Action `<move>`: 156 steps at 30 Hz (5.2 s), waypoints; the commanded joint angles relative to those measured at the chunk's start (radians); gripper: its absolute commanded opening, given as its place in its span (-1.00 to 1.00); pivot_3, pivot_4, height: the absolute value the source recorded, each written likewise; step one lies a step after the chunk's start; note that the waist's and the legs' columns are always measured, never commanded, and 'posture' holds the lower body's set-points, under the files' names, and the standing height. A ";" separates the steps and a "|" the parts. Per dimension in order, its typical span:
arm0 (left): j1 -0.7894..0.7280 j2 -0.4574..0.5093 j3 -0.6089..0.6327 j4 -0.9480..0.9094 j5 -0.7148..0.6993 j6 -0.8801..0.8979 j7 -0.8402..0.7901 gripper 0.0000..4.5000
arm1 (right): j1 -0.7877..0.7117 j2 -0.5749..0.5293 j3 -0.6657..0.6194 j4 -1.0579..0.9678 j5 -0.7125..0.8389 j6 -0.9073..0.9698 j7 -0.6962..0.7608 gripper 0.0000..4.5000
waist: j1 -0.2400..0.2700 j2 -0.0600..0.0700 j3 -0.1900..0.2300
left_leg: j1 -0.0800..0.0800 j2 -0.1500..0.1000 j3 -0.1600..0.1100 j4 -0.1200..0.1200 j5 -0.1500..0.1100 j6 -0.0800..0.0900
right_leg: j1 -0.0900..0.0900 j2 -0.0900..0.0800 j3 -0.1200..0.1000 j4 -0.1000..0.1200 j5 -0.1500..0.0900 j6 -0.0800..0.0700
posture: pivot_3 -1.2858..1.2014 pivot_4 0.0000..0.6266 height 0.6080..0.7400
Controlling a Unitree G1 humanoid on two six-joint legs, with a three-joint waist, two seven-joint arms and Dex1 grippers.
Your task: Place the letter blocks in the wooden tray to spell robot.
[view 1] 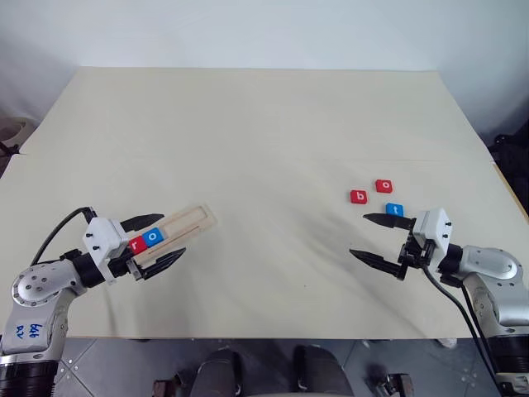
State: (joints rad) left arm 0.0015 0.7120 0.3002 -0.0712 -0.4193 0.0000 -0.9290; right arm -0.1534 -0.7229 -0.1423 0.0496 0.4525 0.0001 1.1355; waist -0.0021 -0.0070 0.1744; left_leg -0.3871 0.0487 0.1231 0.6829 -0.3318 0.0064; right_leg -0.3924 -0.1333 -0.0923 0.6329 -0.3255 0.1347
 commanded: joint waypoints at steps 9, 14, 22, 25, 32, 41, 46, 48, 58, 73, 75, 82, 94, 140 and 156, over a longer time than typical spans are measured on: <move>0.063 -0.023 0.099 -0.057 -0.046 0.018 0.068 1.00 | -0.026 0.032 -0.017 -0.017 0.044 0.007 0.017 0.99 | -0.003 0.000 0.000 | 0.000 0.000 0.000 0.000 0.000 0.000 | 0.000 0.000 0.000 0.000 0.000 0.000 | 0.03 -0.52 1.00; 0.199 -0.070 0.235 -0.073 -0.062 0.002 0.124 1.00 | -0.068 0.074 0.029 -0.068 0.064 0.012 0.046 0.99 | -0.006 0.000 0.000 | 0.000 0.001 0.000 0.000 0.000 0.000 | 0.000 0.000 0.000 0.001 0.000 0.000 | 0.03 -0.52 1.00; 0.392 -0.128 0.394 -0.006 -0.090 -0.019 0.115 1.00 | -0.107 0.140 0.126 -0.195 0.065 0.030 0.061 0.99 | 0.002 -0.001 -0.001 | 0.000 0.002 -0.002 0.000 0.000 0.001 | 0.000 -0.002 -0.001 0.000 0.000 0.000 | 0.03 -0.52 1.00; 0.459 -0.138 0.417 0.031 -0.093 -0.025 0.088 1.00 | -0.107 0.156 0.143 -0.213 0.060 0.014 0.069 0.99 | -0.003 -0.002 -0.001 | 0.000 0.002 -0.001 0.000 -0.001 0.002 | 0.000 -0.003 -0.001 0.000 0.000 0.000 | 0.03 -0.52 1.00; 0.439 -0.089 0.425 0.093 -0.099 -0.014 0.051 1.00 | -0.085 0.126 0.134 -0.240 0.096 0.044 0.119 0.99 | -0.001 -0.003 -0.002 | 0.000 0.002 -0.002 0.000 -0.002 0.002 | 0.001 -0.003 -0.003 -0.005 0.000 0.000 | 0.03 -0.52 1.00; 0.326 0.008 0.367 0.122 -0.095 0.028 -0.021 1.00 | -0.084 0.098 0.112 -0.242 0.110 0.082 0.121 0.99 | -0.003 -0.003 -0.002 | 0.000 0.002 -0.002 0.000 -0.002 0.002 | 0.000 -0.002 -0.003 -0.004 0.000 -0.001 | 0.03 -0.52 1.00; 0.252 0.121 0.270 0.182 -0.036 0.037 -0.121 1.00 | -0.091 0.090 0.102 -0.240 0.109 0.094 0.116 0.99 | -0.003 -0.003 -0.002 | 0.000 0.000 -0.001 0.000 -0.002 0.002 | 0.000 -0.002 -0.003 -0.003 0.000 -0.001 | 0.03 -0.52 1.00; 0.191 0.150 0.226 0.238 -0.007 0.019 -0.137 1.00 | -0.098 0.090 0.102 -0.238 0.108 0.097 0.112 0.99 | -0.003 -0.003 -0.002 | 0.000 0.000 -0.001 0.000 -0.002 0.001 | 0.000 -0.002 -0.003 -0.003 0.000 -0.001 | 0.03 -0.52 1.00; -0.009 0.150 0.071 0.419 0.058 -0.020 -0.179 1.00 | -0.086 0.090 0.097 -0.286 0.113 0.127 0.071 0.99 | -0.006 -0.003 -0.002 | 0.000 0.000 0.002 0.000 -0.002 0.001 | -0.002 -0.001 -0.003 0.000 0.000 -0.001 | 0.03 -0.52 1.00; -0.117 0.130 -0.038 0.544 0.117 -0.080 -0.214 0.52 | -0.062 0.077 0.077 -0.326 0.124 0.148 0.040 1.00 | 0.003 -0.002 -0.002 | 0.000 -0.001 0.001 0.001 -0.002 0.001 | -0.001 -0.002 -0.003 0.003 0.000 -0.001 | 0.03 -0.52 1.00; -0.125 0.117 -0.041 0.543 0.113 -0.094 -0.211 0.52 | -0.056 0.072 0.069 -0.330 0.126 0.153 0.039 1.00 | 0.005 -0.002 -0.002 | 0.000 -0.001 0.001 0.001 -0.002 0.001 | -0.001 -0.002 -0.003 0.003 0.000 -0.001 | 0.03 -0.52 1.00; -0.184 0.064 -0.105 0.343 0.071 -0.068 -0.252 0.52 | 0.007 0.023 0.000 -0.352 0.137 0.166 0.030 1.00 | 0.015 -0.002 -0.002 | 0.000 -0.001 0.001 0.001 -0.002 0.001 | 0.000 -0.002 -0.004 0.003 0.000 -0.001 | 0.03 -0.52 1.00; -0.441 -0.044 -0.411 0.264 0.181 0.036 -0.311 0.52 | 0.397 -0.012 -0.253 -0.519 0.169 0.186 -0.044 1.00 | 0.026 -0.003 -0.002 | 0.000 -0.001 0.008 0.002 -0.002 0.001 | 0.000 0.000 -0.004 0.002 0.000 -0.001 | 0.03 -0.52 1.00; -0.424 -0.099 -0.222 0.327 0.013 -0.076 -0.393 0.98 | 0.761 0.241 -0.526 -0.405 0.091 -0.026 -0.240 1.00 | 0.025 -0.002 -0.002 | 0.001 0.000 0.000 0.003 -0.002 0.001 | 0.001 0.001 -0.002 0.002 0.000 -0.001 | 0.03 -0.52 1.00; -0.269 -0.115 -0.200 0.105 -0.013 -0.020 -0.264 0.98 | 0.041 0.035 -0.252 -0.362 0.075 0.791 -0.766 1.00 | 0.006 -0.001 -0.002 | 0.001 -0.001 -0.001 0.003 -0.001 0.000 | -0.001 0.000 0.000 0.005 -0.001 -0.002 | 0.03 -0.52 1.00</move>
State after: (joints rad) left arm -0.2729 0.5964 0.0862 0.0796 -0.4106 -0.0212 -1.2076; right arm -0.0919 -0.6676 -0.3950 -0.3203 0.5367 0.7243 0.4157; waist 0.0035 -0.0078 0.1720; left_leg -0.3866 0.0478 0.1217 0.6855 -0.3329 0.0063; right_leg -0.3931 -0.1333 -0.0925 0.6379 -0.3263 0.1329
